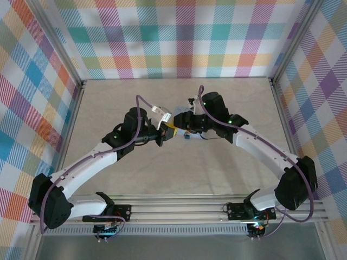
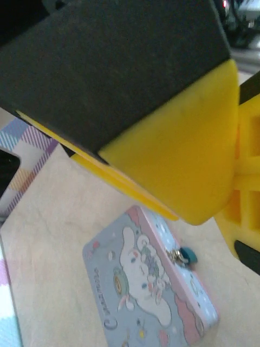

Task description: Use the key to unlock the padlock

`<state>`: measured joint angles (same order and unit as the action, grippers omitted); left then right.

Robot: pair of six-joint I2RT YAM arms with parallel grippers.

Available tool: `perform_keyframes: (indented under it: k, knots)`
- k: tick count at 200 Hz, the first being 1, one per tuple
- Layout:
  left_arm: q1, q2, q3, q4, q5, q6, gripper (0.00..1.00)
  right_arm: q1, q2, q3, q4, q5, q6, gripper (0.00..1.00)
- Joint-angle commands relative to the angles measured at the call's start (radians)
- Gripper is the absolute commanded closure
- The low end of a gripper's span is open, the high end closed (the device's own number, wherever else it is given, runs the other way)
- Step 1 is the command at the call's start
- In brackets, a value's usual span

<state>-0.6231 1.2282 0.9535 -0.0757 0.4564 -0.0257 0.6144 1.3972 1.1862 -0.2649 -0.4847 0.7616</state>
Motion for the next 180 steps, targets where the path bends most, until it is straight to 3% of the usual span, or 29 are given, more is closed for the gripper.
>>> perform_keyframes:
  k: [1,31,65,127,180]
  knots:
    - [0.054,0.012,0.040,0.039,0.180,-0.057,1.00,-0.061,-0.091,-0.039,0.105,-0.100,-0.060,0.57]
    - [0.114,0.037,0.069,0.037,0.364,-0.098,1.00,-0.115,-0.137,-0.065,0.188,-0.278,-0.140,0.59]
    - [0.133,0.058,0.128,0.009,0.496,-0.109,1.00,-0.130,-0.139,-0.057,0.196,-0.443,-0.228,0.61]
    - [0.139,0.091,0.211,-0.049,0.632,-0.115,1.00,-0.151,-0.142,-0.081,0.242,-0.517,-0.266,0.65]
    - [0.138,0.106,0.230,-0.093,0.648,-0.091,1.00,-0.151,-0.128,-0.088,0.267,-0.536,-0.255,0.64]
